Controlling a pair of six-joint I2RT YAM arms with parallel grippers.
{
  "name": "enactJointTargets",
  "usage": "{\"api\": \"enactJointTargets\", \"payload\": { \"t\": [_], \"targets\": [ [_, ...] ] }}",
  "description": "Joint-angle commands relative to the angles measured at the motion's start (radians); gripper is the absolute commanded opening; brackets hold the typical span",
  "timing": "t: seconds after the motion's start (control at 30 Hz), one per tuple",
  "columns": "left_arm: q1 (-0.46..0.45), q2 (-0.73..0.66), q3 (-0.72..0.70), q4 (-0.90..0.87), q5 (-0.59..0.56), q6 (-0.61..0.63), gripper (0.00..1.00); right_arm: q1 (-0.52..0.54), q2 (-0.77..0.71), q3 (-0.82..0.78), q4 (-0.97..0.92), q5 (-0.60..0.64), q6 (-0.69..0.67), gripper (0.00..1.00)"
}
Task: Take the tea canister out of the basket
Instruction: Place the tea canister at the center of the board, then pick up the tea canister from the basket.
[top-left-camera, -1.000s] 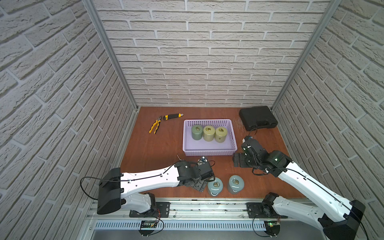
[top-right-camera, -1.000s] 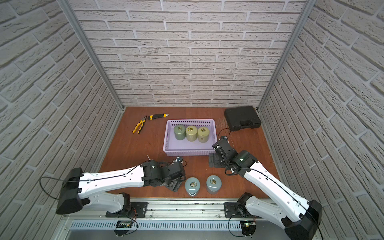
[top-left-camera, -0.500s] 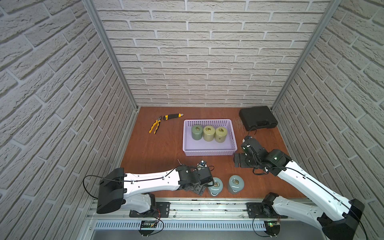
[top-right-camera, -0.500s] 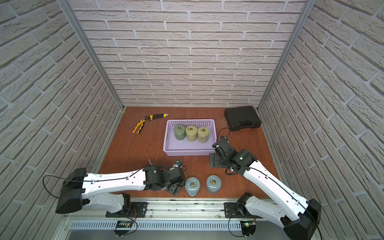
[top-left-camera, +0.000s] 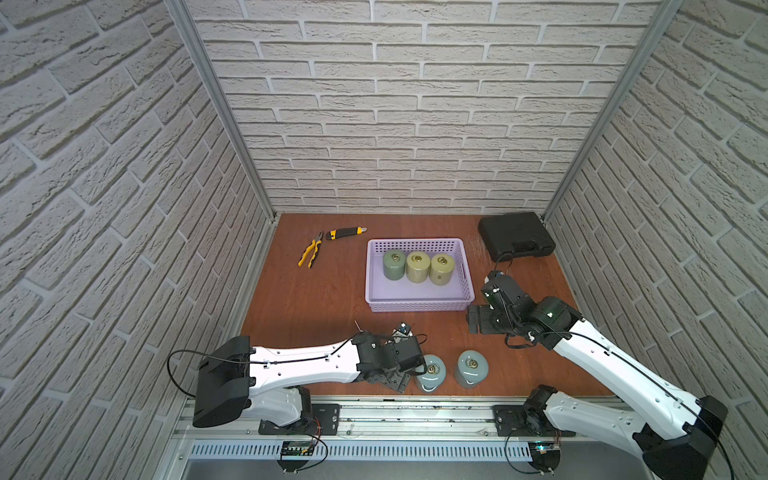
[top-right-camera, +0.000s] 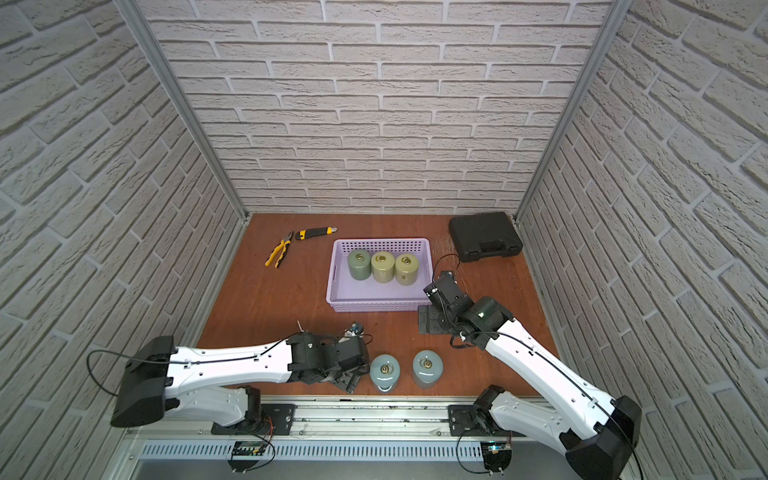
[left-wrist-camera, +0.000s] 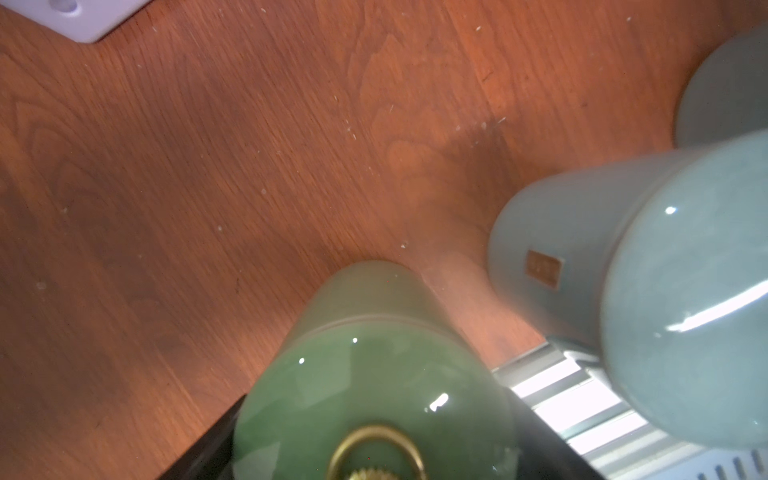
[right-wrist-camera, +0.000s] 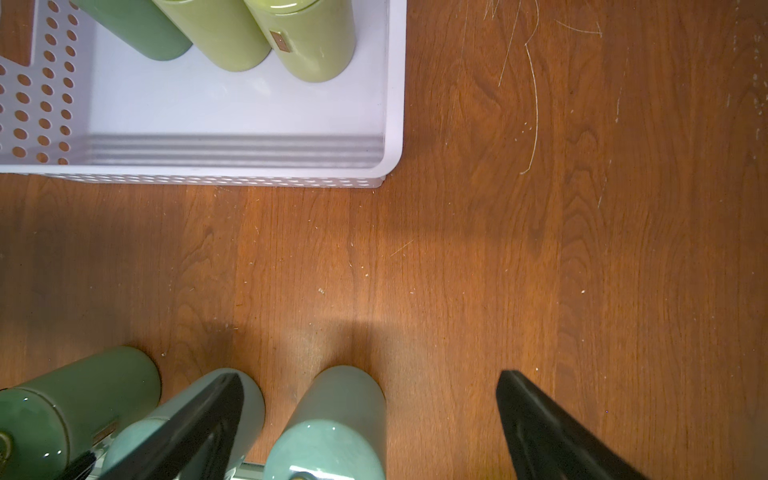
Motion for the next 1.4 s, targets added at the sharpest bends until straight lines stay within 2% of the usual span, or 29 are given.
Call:
{"api": "enactJointTargets", "payload": {
  "t": [0.0,0.03,0.43,0.67,0.97,1.13,1.17,1.37],
  "targets": [
    [-0.006,-0.027,-0.001,0.012,-0.008,-0.017,0.93,-0.013,0.009,0.031,0.012,-0.004,-0.028,1.0],
    [-0.006,-0.027,0.004,0.005,-0.009,-0.019,0.98,-0.016,0.014,0.035,0.019,-0.011,-0.038,1.0],
    [0.003,-0.1,0.08,-0.133,-0.052,-0.097,0.98,-0.102,0.152,0.127,0.115,-0.154,-0.221,1.0],
    [0.06,-0.209,0.105,-0.187,-0.071,-0.126,0.98,-0.148,0.278,0.203,0.168,-0.23,-0.397,1.0],
    [0.2,-0.275,0.13,-0.207,-0.104,-0.077,0.98,-0.202,0.406,0.29,0.184,-0.277,-0.529,0.99],
    [0.233,-0.255,0.162,-0.192,-0.134,-0.009,0.98,-0.222,0.453,0.326,0.203,-0.309,-0.559,0.99],
    [0.239,-0.251,0.169,-0.189,-0.172,0.006,0.98,-0.223,0.463,0.33,0.208,-0.313,-0.564,0.99],
    [0.286,-0.234,0.182,-0.164,-0.179,0.041,0.98,-0.239,0.527,0.371,0.237,-0.322,-0.601,0.98]
  ]
}}
